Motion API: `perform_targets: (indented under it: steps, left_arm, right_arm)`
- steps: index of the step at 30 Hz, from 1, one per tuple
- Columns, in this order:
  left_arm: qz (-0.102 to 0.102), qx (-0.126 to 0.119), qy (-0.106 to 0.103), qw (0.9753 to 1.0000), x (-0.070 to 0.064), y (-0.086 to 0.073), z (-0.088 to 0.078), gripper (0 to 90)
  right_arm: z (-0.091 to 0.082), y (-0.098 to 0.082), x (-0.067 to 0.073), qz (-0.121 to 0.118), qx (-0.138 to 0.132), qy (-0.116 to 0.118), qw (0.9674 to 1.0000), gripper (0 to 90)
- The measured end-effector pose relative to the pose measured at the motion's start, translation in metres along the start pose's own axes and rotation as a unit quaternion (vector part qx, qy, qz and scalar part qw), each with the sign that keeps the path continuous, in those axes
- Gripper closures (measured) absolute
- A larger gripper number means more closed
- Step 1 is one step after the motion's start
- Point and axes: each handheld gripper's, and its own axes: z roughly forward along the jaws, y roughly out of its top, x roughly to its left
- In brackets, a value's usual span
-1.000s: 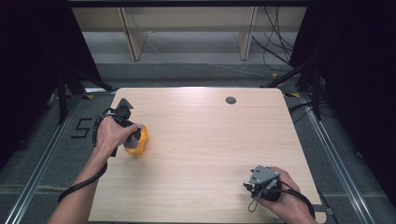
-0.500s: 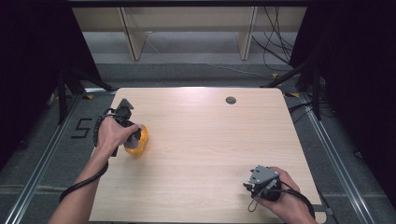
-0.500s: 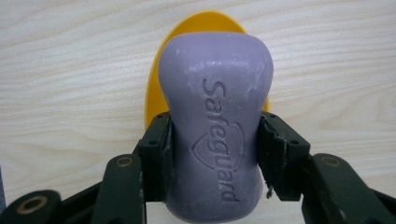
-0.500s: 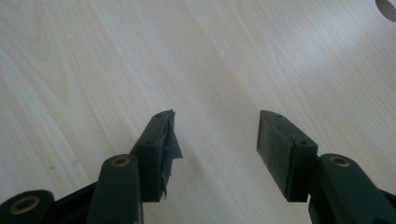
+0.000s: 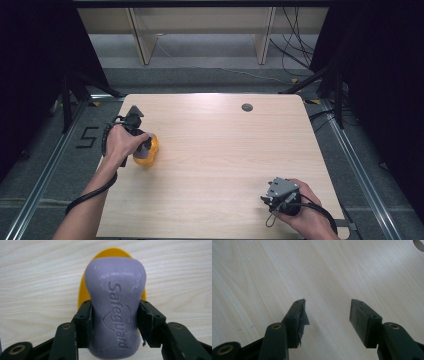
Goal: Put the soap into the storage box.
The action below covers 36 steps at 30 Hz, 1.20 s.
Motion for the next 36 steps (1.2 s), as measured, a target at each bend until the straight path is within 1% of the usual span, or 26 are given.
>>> perform_targets:
  steps: [1,2,3,4,5,6,7,9,10,11,12,13,16,18,23,25,26,27,29,32,36]
  left_arm:
    - [0.0,-0.001,0.0,1.0,0.0,0.0,0.0,49.5]
    - [0.001,-0.001,0.001,1.0,0.0,0.0,0.0,49.4]
    - [0.002,0.0,0.001,1.0,0.001,0.0,0.001,49.4]
    - [0.0,-0.001,0.001,1.0,0.001,0.0,0.001,49.4]
    - [0.0,0.001,0.001,1.0,0.0,0.0,0.001,49.4]
    - [0.0,0.001,0.001,1.0,0.0,0.0,0.001,49.4]
    - [-0.001,0.0,0.0,1.0,0.0,0.0,0.001,49.5]
    - [0.0,0.0,0.0,1.0,0.0,0.0,0.001,49.5]
    - [0.002,0.002,0.0,1.0,-0.001,0.001,0.001,49.5]
    - [0.008,0.003,0.0,1.0,-0.001,0.001,0.002,49.4]
    - [0.008,0.003,0.0,1.0,-0.001,0.001,0.002,49.4]
    - [0.0,0.001,0.001,1.0,-0.002,0.001,0.003,49.4]
    - [0.004,0.004,0.003,1.0,-0.003,0.002,0.004,49.4]
    - [0.002,0.002,0.003,1.0,-0.004,0.002,0.006,49.4]
    - [0.008,0.007,0.006,0.9999,-0.002,0.002,0.01,49.4]
    - [0.006,0.005,0.006,1.0,-0.002,0.002,0.012,49.4]
    - [0.003,0.003,0.007,1.0,-0.002,0.002,0.013,49.4]
    - [0.004,0.003,0.007,1.0,-0.002,0.002,0.013,49.4]
    - [0.006,0.005,0.006,1.0,-0.001,0.002,0.014,49.4]
    - [0.004,0.001,0.007,1.0,-0.002,0.002,0.015,49.4]
    - [0.008,0.003,0.009,0.9999,-0.002,0.002,0.017,49.4]
  right_arm:
    - [0.0,0.0,0.001,0.008,0.002,-0.002,1.0,47.2]
    - [0.0,0.0,0.001,0.007,0.001,-0.002,1.0,47.2]
    - [0.0,0.0,0.002,0.014,0.003,-0.002,0.9999,47.2]
    - [0.0,0.0,0.002,0.014,0.003,-0.002,0.9999,47.2]
    - [0.0,0.0,0.001,0.007,0.002,-0.002,1.0,47.2]
    - [0.0,0.0,0.002,0.013,0.002,0.0,0.9999,47.2]
    - [0.0,0.0,0.001,0.009,0.001,-0.001,1.0,47.2]
    - [0.0,0.0,0.002,0.013,0.003,-0.002,0.9999,47.2]
    - [0.0,0.0,0.002,0.013,0.003,-0.002,0.9999,47.2]
    - [0.0,0.0,0.002,0.014,0.002,-0.001,0.9999,47.2]
    - [0.0,0.0,0.002,0.014,0.002,-0.001,0.9999,47.2]
    - [0.0,0.0,0.002,0.014,0.002,-0.001,0.9999,47.2]
    - [0.0,0.0,0.002,0.013,0.003,-0.002,0.9999,47.2]
    - [0.0,0.0,0.002,0.013,0.003,-0.002,0.9999,47.2]
    - [0.0,0.0,0.002,0.013,0.004,-0.002,0.9999,47.2]
    - [0.0,0.0,0.002,0.013,0.003,-0.001,0.9999,47.2]
    - [0.0,0.0,0.001,0.008,0.001,-0.001,1.0,47.2]
    - [0.0,0.0,0.002,0.012,0.002,0.0,0.9999,47.1]
    - [0.0,0.0,0.002,0.013,0.004,0.0,0.9999,47.2]
    - [0.0,0.0,0.002,0.013,0.003,0.0,0.9999,47.1]
    - [0.0,0.0,0.002,0.013,0.003,0.0,0.9999,47.0]
